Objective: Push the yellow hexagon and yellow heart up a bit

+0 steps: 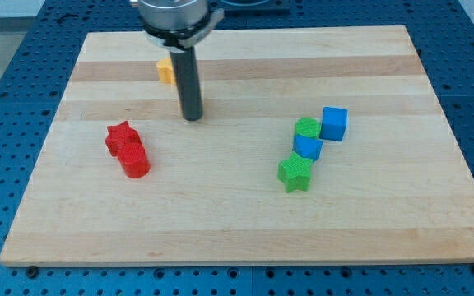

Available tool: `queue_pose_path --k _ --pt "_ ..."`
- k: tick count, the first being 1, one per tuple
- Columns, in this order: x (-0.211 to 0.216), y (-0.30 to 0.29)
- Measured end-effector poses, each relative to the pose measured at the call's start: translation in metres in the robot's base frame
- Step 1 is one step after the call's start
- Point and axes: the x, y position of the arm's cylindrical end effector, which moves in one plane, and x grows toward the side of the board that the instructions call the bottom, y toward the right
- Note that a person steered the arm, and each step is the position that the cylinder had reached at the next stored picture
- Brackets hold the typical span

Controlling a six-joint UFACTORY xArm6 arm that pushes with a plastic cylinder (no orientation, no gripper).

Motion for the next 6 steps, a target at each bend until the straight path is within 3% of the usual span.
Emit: queue_pose_path --k 2,4,6 --pt "-0.016 -0.018" --pt "0.017 0.019" --pt "-0.032 0.019"
